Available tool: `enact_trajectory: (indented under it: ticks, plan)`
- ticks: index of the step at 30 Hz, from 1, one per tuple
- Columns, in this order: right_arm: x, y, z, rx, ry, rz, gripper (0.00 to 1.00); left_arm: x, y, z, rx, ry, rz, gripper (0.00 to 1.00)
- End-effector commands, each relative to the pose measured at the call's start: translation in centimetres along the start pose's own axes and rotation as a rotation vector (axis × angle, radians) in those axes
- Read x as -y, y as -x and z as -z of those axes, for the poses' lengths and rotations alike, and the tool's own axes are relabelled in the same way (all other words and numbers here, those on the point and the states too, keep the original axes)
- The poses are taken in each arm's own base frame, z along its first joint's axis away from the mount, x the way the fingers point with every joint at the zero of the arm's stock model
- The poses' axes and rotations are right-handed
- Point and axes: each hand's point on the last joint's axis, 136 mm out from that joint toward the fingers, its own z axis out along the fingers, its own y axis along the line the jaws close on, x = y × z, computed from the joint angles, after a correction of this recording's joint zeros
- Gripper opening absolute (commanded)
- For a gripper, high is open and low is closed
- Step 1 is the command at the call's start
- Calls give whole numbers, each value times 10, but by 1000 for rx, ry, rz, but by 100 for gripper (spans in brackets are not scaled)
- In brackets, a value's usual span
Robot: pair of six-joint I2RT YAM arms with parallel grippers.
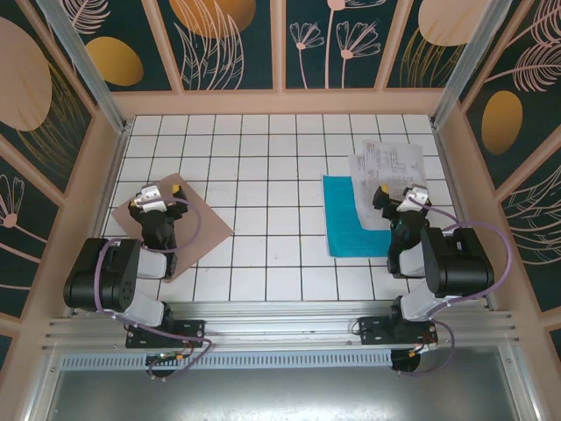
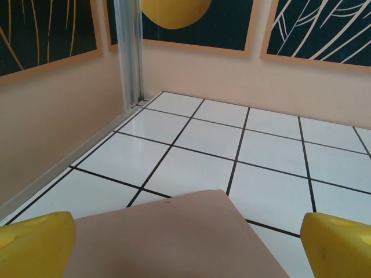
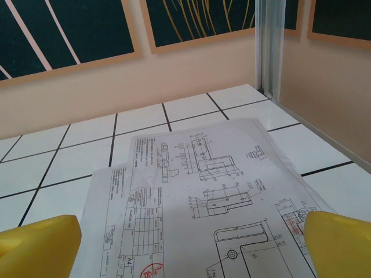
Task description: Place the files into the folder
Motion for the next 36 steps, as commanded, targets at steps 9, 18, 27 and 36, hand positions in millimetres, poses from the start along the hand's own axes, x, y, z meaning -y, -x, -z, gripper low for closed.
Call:
enact_trajectory:
  ticks: [9,18,27,36]
  plan:
    - [2,3,-1,11,-19,12,99,0,6,0,23,-9,-1,99]
    - [2,3,-1,13,-18,10,99,0,5,0,21,-8,-1,99]
    - [-2,22,33,140,16,21,99,-1,11,2,32,-8,3,99]
    - [-5,70,51,254,-58,43,99,-18,58,16,101,96,71,99]
